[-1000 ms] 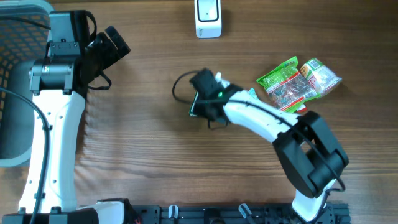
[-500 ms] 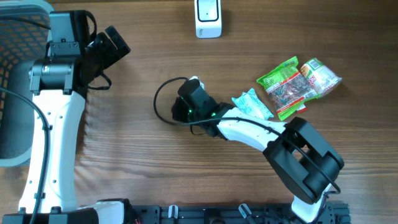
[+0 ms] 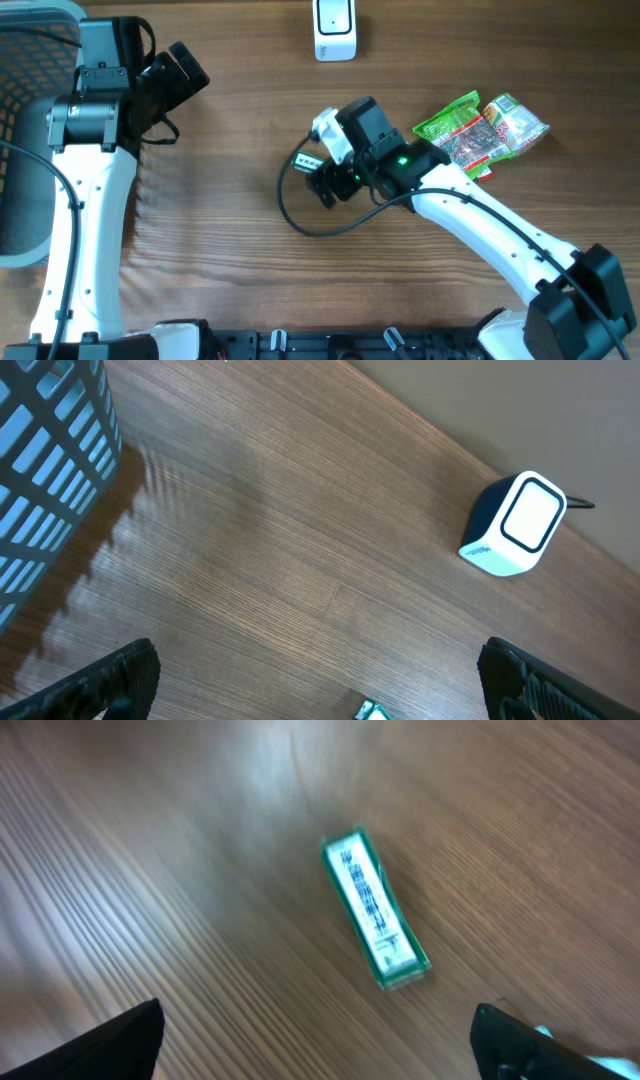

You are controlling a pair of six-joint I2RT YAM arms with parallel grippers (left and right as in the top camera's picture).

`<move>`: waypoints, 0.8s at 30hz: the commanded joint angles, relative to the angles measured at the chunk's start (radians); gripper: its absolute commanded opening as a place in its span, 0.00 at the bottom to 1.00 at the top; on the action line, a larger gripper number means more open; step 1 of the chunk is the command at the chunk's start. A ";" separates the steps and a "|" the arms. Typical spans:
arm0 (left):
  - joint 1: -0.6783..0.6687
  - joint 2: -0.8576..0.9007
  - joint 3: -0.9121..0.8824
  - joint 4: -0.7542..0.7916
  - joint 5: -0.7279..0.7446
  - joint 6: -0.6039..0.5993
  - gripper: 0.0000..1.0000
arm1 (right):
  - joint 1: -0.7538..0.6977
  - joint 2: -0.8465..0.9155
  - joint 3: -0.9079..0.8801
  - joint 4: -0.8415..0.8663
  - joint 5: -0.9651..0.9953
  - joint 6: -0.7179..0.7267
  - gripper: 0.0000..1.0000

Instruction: Scan the item barcode

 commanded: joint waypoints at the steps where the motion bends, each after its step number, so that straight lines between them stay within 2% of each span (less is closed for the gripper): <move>1: 0.005 -0.018 0.014 0.002 0.004 0.019 1.00 | 0.005 0.034 -0.013 0.005 0.020 -0.294 0.93; 3: 0.005 -0.018 0.014 0.002 0.004 0.019 1.00 | 0.005 0.061 -0.013 0.017 0.026 -0.343 0.91; 8: 0.005 -0.018 0.014 0.002 0.004 0.019 1.00 | 0.007 0.156 -0.013 0.113 0.055 -0.352 0.91; 13: 0.005 -0.018 0.014 0.002 0.004 0.019 1.00 | 0.007 0.253 -0.013 0.185 0.075 -0.377 0.77; 24: 0.005 -0.018 0.014 0.002 0.004 0.019 1.00 | 0.005 0.340 -0.013 0.290 0.141 -0.374 0.81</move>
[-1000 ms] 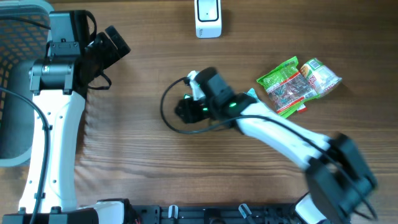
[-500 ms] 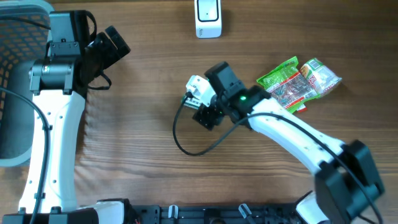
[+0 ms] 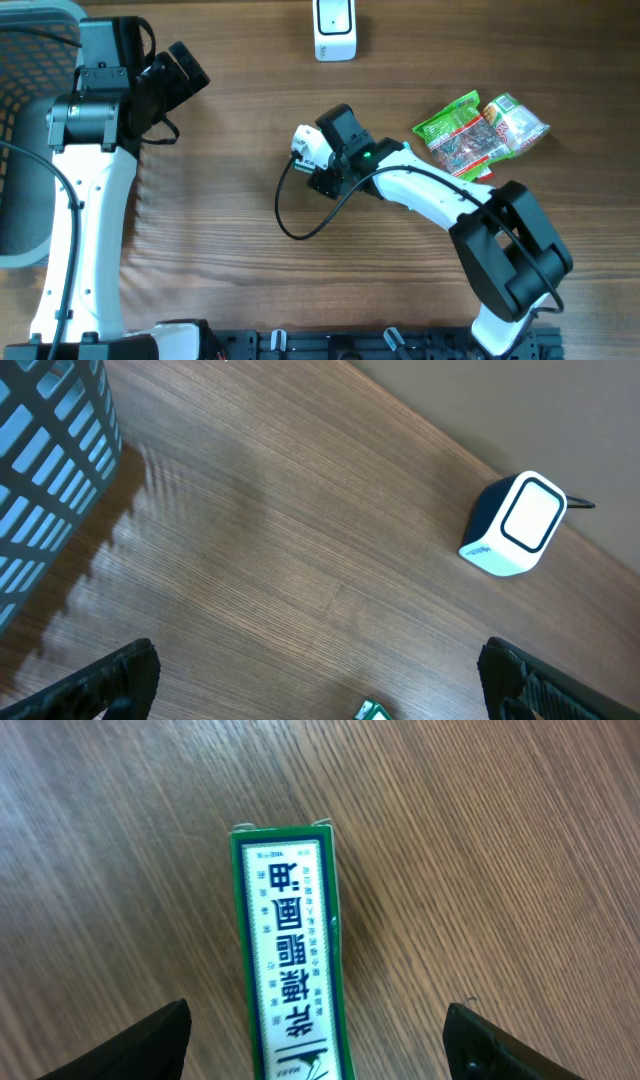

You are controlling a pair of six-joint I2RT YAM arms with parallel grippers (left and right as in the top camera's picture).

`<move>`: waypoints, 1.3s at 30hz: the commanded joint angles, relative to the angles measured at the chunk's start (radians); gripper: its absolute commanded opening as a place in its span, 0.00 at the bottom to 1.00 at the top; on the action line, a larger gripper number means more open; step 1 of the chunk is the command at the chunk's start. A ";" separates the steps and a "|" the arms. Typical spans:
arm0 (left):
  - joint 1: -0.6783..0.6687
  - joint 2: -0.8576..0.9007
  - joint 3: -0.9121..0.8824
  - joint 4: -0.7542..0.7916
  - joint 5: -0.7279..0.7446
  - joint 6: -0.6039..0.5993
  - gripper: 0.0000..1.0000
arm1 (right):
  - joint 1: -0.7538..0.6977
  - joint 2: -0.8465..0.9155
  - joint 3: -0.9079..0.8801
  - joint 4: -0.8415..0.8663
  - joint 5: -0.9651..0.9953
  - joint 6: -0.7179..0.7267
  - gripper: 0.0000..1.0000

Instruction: Scan the item barcode

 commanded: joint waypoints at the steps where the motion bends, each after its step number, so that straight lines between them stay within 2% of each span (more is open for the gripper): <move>1: 0.005 -0.018 0.014 0.002 0.004 0.019 1.00 | 0.004 0.051 -0.006 0.016 0.024 -0.010 0.80; 11: 0.005 -0.018 0.014 0.002 0.004 0.019 1.00 | 0.001 0.087 -0.006 -0.005 0.027 -0.003 0.60; 17: 0.005 -0.018 0.014 0.002 0.004 0.019 1.00 | 0.001 0.067 -0.005 -0.028 0.020 0.095 0.49; 20: 0.005 -0.018 0.014 0.002 0.004 0.019 1.00 | 0.001 0.030 -0.005 -0.027 -0.008 0.118 0.37; 27: 0.005 -0.018 0.014 0.002 0.004 0.019 1.00 | 0.001 -0.065 -0.005 -0.027 -0.006 0.138 0.33; 31: 0.005 -0.018 0.014 0.002 0.004 0.019 1.00 | 0.001 -0.127 0.009 -0.039 -0.013 0.232 0.33; 36: 0.005 -0.018 0.014 0.002 0.004 0.019 1.00 | -0.021 -0.198 0.132 -0.148 -0.159 0.332 0.16; 38: 0.005 -0.018 0.014 0.002 0.004 0.019 1.00 | -0.024 -0.199 0.219 -0.234 -0.174 0.338 0.16; 39: 0.005 -0.018 0.014 0.002 0.004 0.019 1.00 | -0.024 -0.199 0.251 -0.261 -0.173 0.339 0.18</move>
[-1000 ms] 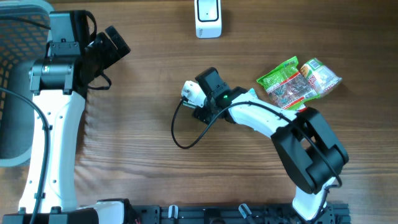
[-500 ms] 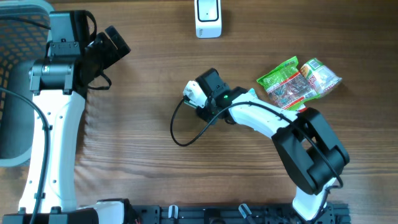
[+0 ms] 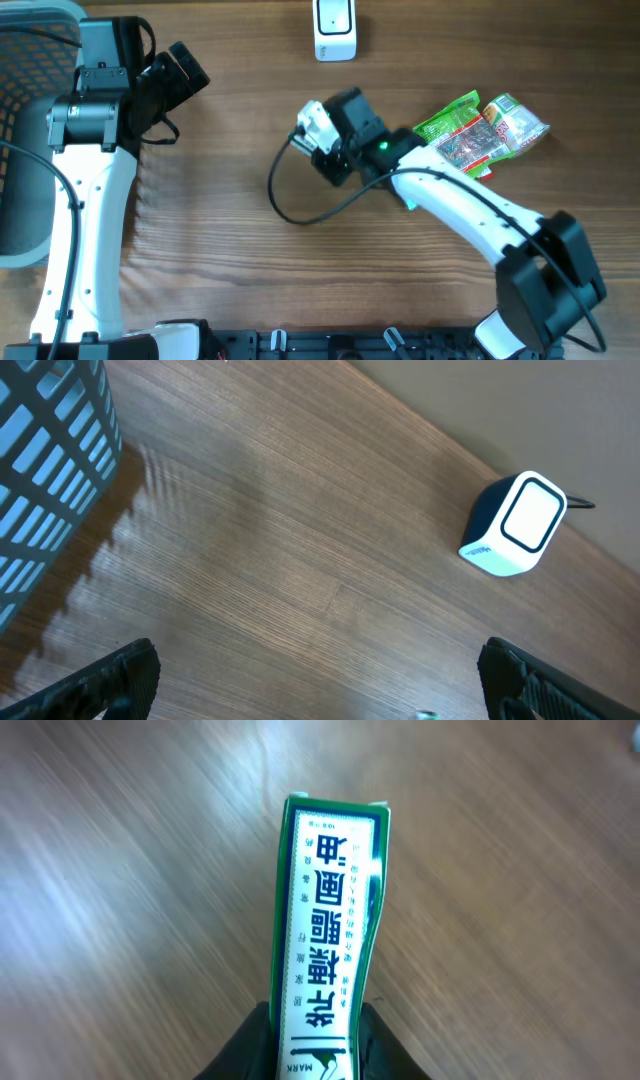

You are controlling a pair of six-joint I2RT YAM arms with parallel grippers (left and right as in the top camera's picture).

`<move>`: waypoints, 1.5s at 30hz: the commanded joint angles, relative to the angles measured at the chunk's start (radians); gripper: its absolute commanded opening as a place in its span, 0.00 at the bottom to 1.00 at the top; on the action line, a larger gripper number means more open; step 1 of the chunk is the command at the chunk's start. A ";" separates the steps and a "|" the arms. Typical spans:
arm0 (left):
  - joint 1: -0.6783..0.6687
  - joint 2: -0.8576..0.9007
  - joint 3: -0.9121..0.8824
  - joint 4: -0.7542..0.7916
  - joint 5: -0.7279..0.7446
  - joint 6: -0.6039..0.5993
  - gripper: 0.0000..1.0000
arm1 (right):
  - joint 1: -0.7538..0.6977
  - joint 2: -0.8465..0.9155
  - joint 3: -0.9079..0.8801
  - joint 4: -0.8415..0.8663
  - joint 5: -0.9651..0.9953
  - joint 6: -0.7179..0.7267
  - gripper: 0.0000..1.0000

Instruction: Scan the item barcode

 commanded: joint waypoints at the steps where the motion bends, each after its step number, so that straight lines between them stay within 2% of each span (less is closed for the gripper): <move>1: 0.005 -0.018 0.015 0.002 0.004 0.019 1.00 | -0.011 -0.042 0.181 -0.092 -0.076 0.068 0.20; 3: 0.005 -0.018 0.015 0.002 0.004 0.019 1.00 | -0.011 -0.042 0.274 -0.140 -0.082 0.098 0.21; 7: 0.005 -0.018 0.015 0.002 0.004 0.019 1.00 | -0.037 -0.040 0.402 -0.122 -0.168 0.205 0.20; 14: 0.005 -0.018 0.015 0.002 0.004 0.019 1.00 | -0.177 0.008 0.419 0.135 -0.495 0.434 0.19; 18: 0.005 -0.018 0.015 0.002 0.004 0.019 1.00 | -0.258 0.125 0.419 0.376 -0.710 0.612 0.19; 22: 0.005 -0.018 0.015 0.002 0.004 0.019 1.00 | -0.334 0.277 0.419 0.699 -0.855 0.890 0.19; 25: 0.005 -0.018 0.015 0.002 0.004 0.019 1.00 | -0.375 0.396 0.419 0.930 -0.883 1.094 0.18; 28: 0.005 -0.018 0.015 0.002 0.004 0.019 1.00 | -0.404 0.515 0.419 1.106 -0.862 1.223 0.18; 34: 0.005 -0.018 0.015 0.002 0.004 0.019 1.00 | -0.433 0.682 0.419 1.270 -0.771 1.298 0.17; 45: 0.005 -0.018 0.015 0.002 0.004 0.019 1.00 | -0.433 0.860 0.555 1.299 -0.707 1.319 0.15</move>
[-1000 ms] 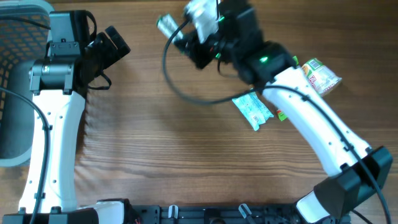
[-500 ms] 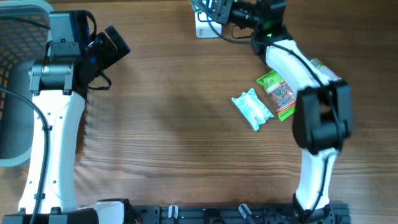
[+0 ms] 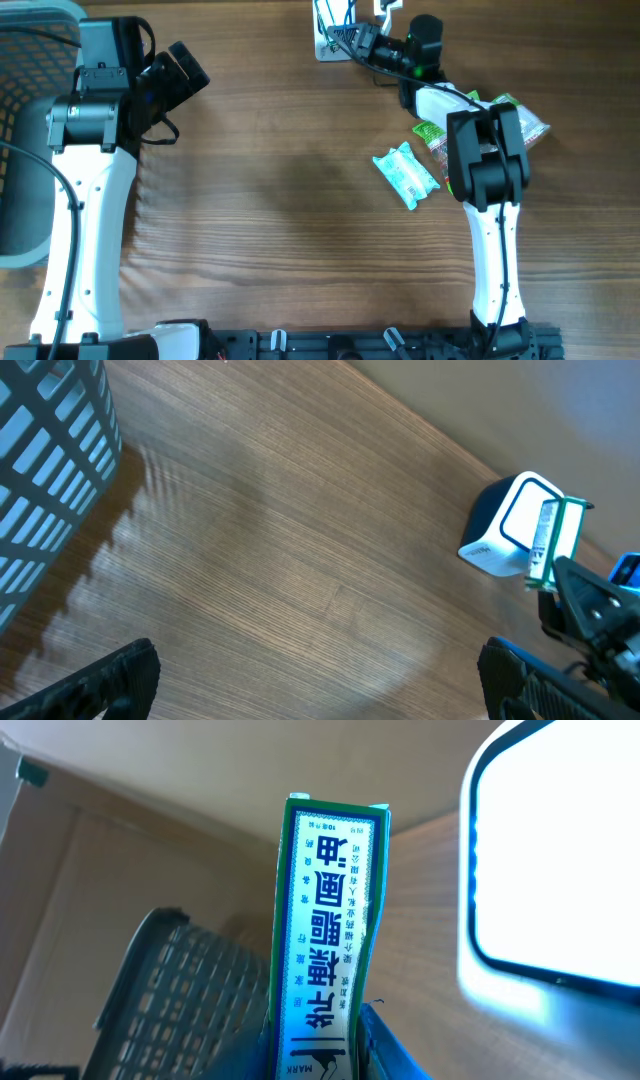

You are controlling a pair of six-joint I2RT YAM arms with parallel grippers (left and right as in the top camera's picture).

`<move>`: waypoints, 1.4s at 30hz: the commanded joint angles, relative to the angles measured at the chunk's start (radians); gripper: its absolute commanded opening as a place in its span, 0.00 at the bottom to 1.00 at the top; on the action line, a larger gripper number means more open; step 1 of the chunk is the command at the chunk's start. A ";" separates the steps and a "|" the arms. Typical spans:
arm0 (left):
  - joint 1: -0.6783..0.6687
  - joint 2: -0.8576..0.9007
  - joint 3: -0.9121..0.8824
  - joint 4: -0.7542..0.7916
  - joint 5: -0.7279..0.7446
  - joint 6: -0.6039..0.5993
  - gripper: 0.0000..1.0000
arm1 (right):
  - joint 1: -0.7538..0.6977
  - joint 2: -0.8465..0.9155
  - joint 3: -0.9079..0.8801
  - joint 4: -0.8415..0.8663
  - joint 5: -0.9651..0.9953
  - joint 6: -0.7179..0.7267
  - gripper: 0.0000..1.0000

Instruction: Scan the item barcode

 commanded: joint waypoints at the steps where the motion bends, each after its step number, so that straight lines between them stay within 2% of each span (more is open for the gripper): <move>1: 0.005 -0.016 0.014 0.003 0.004 0.019 1.00 | 0.003 0.053 0.081 0.013 0.072 0.016 0.15; 9: 0.005 -0.016 0.014 0.003 0.004 0.019 1.00 | 0.010 0.056 0.081 0.010 0.140 0.006 0.14; 18: 0.005 -0.016 0.014 0.003 0.004 0.019 1.00 | 0.019 0.057 0.081 -0.067 0.166 -0.017 0.15; 22: 0.005 -0.016 0.014 0.003 0.004 0.019 1.00 | 0.019 0.057 0.081 -0.080 0.159 -0.010 0.11; 26: 0.005 -0.016 0.014 0.003 0.004 0.019 1.00 | 0.000 0.056 0.081 0.064 0.053 0.030 0.07; 29: 0.005 -0.016 0.014 0.003 0.004 0.019 1.00 | -0.017 0.048 0.081 0.190 0.003 0.156 0.06; 32: 0.005 -0.016 0.014 0.003 0.004 0.019 1.00 | -0.024 0.013 0.081 0.213 -0.028 0.189 0.05; 34: 0.005 -0.016 0.014 0.003 0.004 0.019 1.00 | -0.024 -0.026 0.081 0.174 -0.050 0.161 0.05; 37: 0.005 -0.016 0.014 0.003 0.004 0.019 1.00 | -0.024 -0.114 0.081 0.011 -0.060 0.100 0.05; 42: 0.005 -0.016 0.014 0.003 0.004 0.019 1.00 | -0.018 -0.309 0.080 -0.442 -0.059 -0.180 0.05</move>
